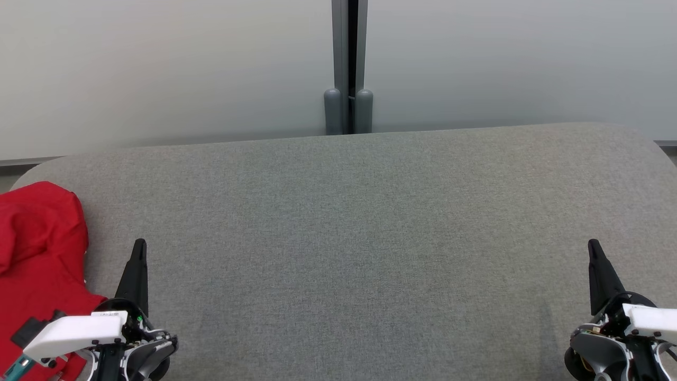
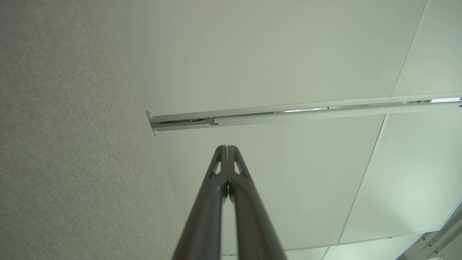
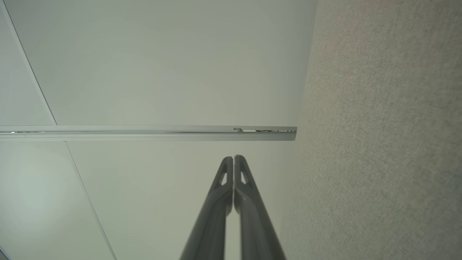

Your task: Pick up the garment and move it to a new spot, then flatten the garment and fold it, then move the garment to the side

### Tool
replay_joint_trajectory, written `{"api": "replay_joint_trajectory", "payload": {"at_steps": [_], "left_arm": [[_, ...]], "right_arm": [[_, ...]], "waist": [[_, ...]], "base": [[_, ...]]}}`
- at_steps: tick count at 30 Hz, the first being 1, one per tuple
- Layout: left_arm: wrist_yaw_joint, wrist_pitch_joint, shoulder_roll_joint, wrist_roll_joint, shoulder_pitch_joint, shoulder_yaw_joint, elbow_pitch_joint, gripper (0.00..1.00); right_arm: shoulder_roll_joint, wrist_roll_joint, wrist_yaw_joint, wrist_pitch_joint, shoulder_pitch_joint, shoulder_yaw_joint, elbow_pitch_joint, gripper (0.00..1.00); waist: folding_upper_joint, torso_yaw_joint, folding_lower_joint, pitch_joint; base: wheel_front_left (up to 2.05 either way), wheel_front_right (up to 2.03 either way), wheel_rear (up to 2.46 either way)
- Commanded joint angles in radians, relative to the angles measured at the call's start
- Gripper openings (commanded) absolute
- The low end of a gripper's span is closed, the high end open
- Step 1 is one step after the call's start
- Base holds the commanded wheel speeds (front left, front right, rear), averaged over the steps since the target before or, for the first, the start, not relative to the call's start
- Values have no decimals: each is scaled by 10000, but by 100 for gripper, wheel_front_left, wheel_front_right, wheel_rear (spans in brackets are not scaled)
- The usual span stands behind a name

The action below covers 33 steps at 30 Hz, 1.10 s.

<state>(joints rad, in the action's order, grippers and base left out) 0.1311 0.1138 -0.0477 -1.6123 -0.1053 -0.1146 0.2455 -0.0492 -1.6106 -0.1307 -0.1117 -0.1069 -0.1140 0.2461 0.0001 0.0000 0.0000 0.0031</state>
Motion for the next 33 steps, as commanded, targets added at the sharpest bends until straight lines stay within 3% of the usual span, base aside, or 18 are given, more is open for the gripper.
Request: {"api": "replay_joint_trajectory", "payload": {"at_steps": [1,14,15,33], "left_arm": [[38,6,-40,26,-112,-17,-2,0],[38,5,-40,26,-112,-17,-2,0],[-2,-3,4,0,10,3,24,100],[-4,-749,-125,649,-305,753,-109,100]], "right_arm": [[-19,-36,0,-43,-80,8,2,0],[-19,-35,0,-43,-81,8,2,0],[4,4,0,4,14,-2,22,100],[-250,729,0,719,-26,434,-197,100]], "waist": [[-1,0,0,0],[-1,0,0,0],[-1,0,0,0],[-1,2,0,27]], "base": [[0,0,0],[0,0,0],[0,0,0],[0,0,0]]}}
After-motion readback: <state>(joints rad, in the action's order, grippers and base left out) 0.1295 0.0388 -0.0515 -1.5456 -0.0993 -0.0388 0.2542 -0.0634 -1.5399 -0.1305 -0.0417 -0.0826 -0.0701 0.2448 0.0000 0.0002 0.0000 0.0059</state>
